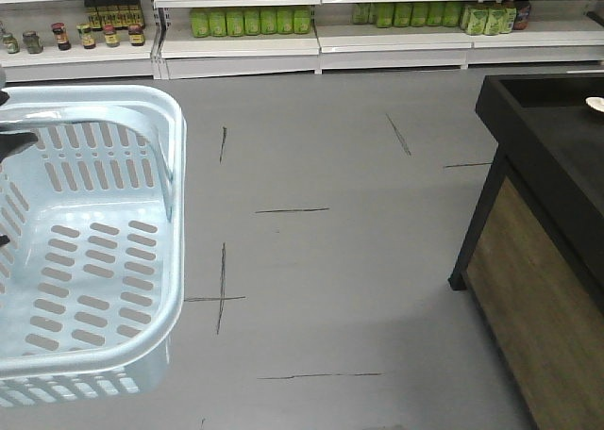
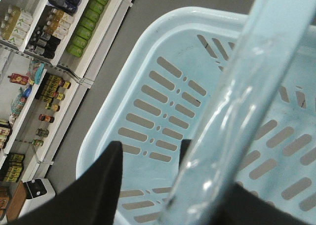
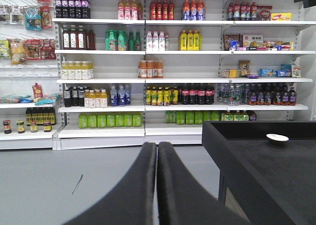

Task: Pick three apples into basket with both arms
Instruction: 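Drive the base across the floor holding the basket in the left gripper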

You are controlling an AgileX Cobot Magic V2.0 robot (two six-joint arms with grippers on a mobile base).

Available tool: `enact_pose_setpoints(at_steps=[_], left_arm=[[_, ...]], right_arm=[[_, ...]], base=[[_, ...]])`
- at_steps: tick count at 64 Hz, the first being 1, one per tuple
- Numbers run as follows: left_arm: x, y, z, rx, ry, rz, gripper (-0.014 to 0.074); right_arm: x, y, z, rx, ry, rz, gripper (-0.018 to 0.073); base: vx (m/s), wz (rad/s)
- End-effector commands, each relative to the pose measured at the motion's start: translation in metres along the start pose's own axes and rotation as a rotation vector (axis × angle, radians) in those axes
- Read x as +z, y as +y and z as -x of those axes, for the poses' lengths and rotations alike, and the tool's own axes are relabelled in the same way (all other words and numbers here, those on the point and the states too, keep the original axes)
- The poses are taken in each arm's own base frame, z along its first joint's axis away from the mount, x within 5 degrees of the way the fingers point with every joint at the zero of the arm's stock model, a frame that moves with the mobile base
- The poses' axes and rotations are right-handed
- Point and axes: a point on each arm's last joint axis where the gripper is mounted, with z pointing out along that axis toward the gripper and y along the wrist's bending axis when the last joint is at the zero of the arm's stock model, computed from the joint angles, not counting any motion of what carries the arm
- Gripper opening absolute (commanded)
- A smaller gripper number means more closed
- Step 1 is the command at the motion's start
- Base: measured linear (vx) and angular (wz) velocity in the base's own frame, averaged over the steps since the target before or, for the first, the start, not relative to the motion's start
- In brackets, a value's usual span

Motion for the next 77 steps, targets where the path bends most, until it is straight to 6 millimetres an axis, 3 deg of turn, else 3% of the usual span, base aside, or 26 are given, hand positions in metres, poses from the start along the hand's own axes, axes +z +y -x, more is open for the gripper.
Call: enact_pose_setpoints(at_steps=[1,77], left_arm=[[-0.0135,0.0124,0.0099,-0.013,-0.108,0.082,-0.0007],[-0.0135,0.0124,0.0099,-0.013,-0.108,0.082,-0.0007]], right_arm=[[-0.001,-0.0001,0.0023,-0.01,-0.068,-0.001,-0.0009],[-0.001,-0.0001,0.0023,-0.01,-0.068,-0.001,-0.0009]], base=[[0.09,0.05],[0.16,0.02]])
